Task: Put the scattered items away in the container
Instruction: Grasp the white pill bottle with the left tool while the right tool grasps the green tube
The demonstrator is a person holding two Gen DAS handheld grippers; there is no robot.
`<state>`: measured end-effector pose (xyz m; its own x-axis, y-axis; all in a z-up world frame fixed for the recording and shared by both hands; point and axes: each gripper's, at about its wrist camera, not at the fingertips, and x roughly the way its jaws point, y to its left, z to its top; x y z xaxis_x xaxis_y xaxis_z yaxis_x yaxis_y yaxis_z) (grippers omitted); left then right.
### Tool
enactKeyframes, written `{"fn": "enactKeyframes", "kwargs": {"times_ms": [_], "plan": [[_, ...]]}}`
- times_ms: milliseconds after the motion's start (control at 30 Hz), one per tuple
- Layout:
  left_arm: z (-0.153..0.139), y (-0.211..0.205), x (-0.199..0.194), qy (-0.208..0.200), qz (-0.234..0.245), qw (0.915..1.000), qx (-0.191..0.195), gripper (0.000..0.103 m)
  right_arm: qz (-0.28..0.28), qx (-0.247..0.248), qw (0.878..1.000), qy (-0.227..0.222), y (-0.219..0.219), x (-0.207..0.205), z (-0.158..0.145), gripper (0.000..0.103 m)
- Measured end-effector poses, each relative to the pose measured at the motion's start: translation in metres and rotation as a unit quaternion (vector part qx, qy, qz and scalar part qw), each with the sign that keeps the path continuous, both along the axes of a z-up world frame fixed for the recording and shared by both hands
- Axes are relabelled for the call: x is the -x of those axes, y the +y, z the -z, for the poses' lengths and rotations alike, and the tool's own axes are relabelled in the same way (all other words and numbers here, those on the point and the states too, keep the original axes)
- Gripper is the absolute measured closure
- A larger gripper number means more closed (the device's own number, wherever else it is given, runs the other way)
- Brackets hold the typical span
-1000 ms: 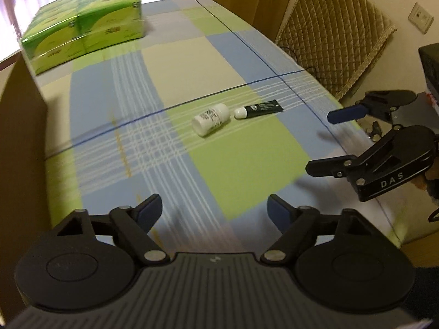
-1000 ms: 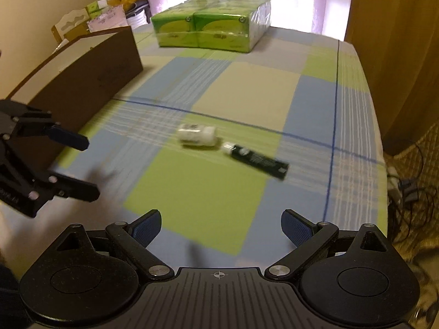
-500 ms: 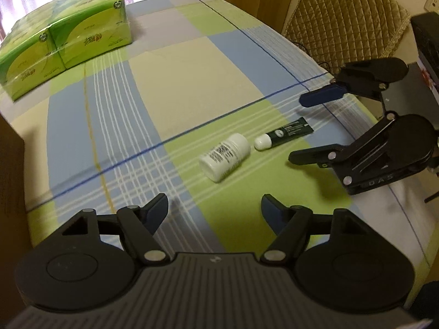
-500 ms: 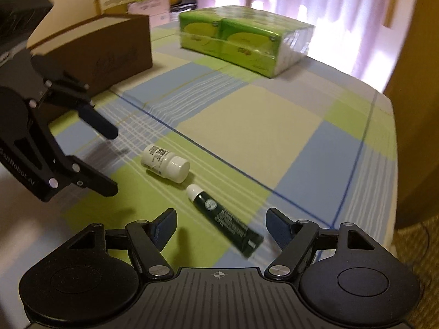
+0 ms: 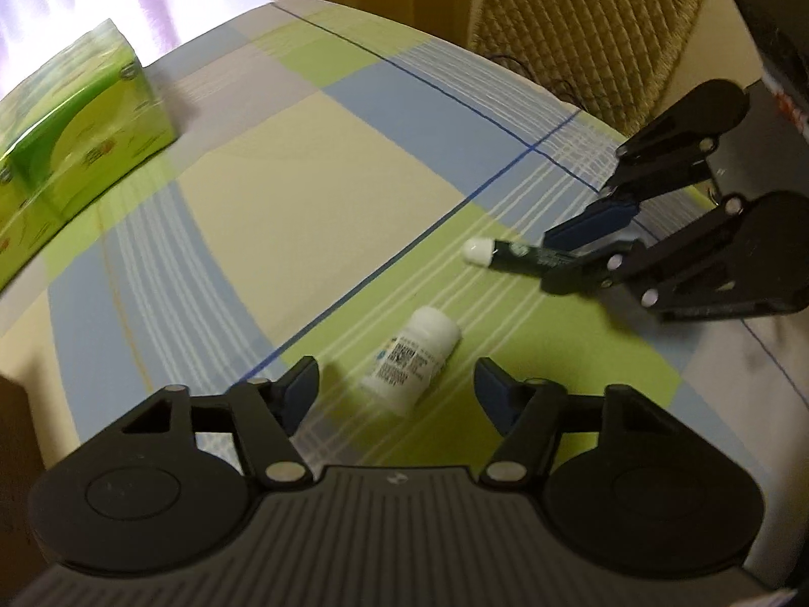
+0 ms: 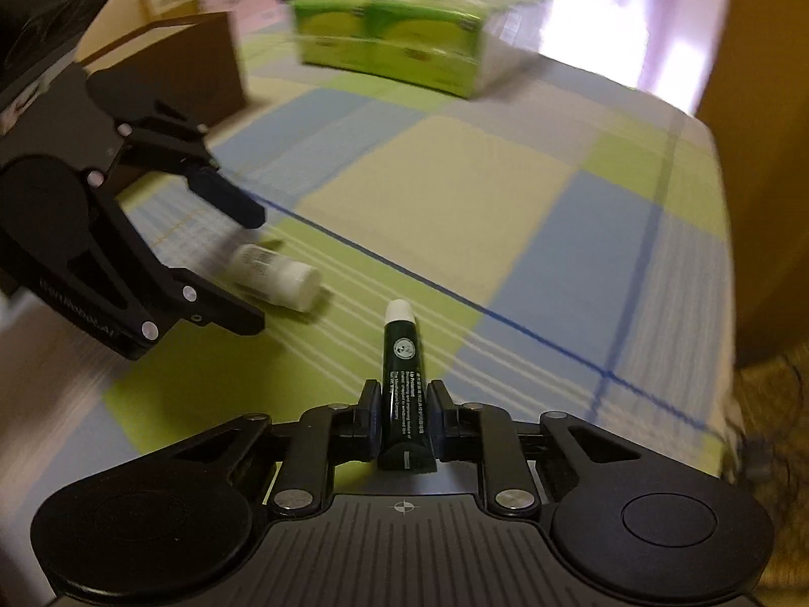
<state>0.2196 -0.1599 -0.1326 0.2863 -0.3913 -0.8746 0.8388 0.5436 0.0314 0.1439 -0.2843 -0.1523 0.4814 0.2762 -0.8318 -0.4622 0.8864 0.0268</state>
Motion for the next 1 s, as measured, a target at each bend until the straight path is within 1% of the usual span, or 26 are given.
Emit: {"fn": "enactKeyframes", "kwargs": {"times_ms": [33, 67, 100, 167, 200, 233, 333, 433, 533, 633, 733, 867, 1000], "plan": [[0.002, -0.002, -0.001, 0.005, 0.003, 1.0, -0.001, 0.055, 0.016, 0.0, 1.0, 0.004, -0.002, 0.001, -0.001, 0.081], [0.003, -0.004, -0.002, 0.01, 0.004, 0.9999, -0.002, 0.058, 0.031, 0.001, 0.999, 0.008, -0.003, 0.003, -0.002, 0.081], [0.005, -0.005, -0.003, 0.015, 0.005, 0.9999, -0.002, 0.064, 0.044, 0.0, 0.999, 0.011, -0.005, 0.005, -0.003, 0.081], [0.007, -0.005, -0.002, 0.023, 0.004, 0.9997, 0.001, 0.07, 0.07, -0.005, 0.997, 0.016, -0.007, 0.009, -0.005, 0.081], [0.007, -0.005, -0.001, 0.027, 0.003, 0.9996, 0.005, 0.078, 0.079, -0.007, 0.997, 0.017, -0.008, 0.011, -0.005, 0.081], [0.005, -0.005, 0.0, 0.029, -0.001, 0.9996, 0.007, 0.08, 0.086, -0.007, 0.996, 0.017, -0.007, 0.014, -0.006, 0.081], [0.004, -0.003, 0.005, 0.034, -0.015, 0.9993, 0.01, 0.081, 0.097, -0.004, 0.995, 0.016, -0.003, 0.023, -0.008, 0.081], [0.002, 0.003, 0.011, 0.053, -0.04, 0.9977, 0.018, 0.081, 0.104, 0.0, 0.994, 0.018, 0.003, 0.03, -0.009, 0.082], [-0.001, 0.015, 0.02, 0.07, -0.063, 0.9952, 0.027, 0.081, 0.112, -0.004, 0.993, 0.028, 0.007, 0.035, -0.01, 0.082], [-0.007, 0.028, 0.03, 0.078, -0.083, 0.9928, 0.037, 0.081, 0.116, -0.013, 0.992, 0.039, 0.011, 0.042, -0.012, 0.082], [-0.018, 0.041, 0.038, 0.081, -0.104, 0.9903, 0.044, 0.081, 0.118, -0.031, 0.991, 0.045, 0.014, 0.048, -0.018, 0.082], [-0.035, 0.056, 0.047, 0.073, -0.123, 0.9884, 0.051, 0.081, 0.115, -0.055, 0.991, 0.041, 0.022, 0.059, -0.032, 0.082], [-0.05, 0.07, 0.054, 0.064, -0.136, 0.9868, 0.061, 0.081, 0.102, -0.058, 0.993, 0.035, 0.037, 0.068, -0.043, 0.082]]}}
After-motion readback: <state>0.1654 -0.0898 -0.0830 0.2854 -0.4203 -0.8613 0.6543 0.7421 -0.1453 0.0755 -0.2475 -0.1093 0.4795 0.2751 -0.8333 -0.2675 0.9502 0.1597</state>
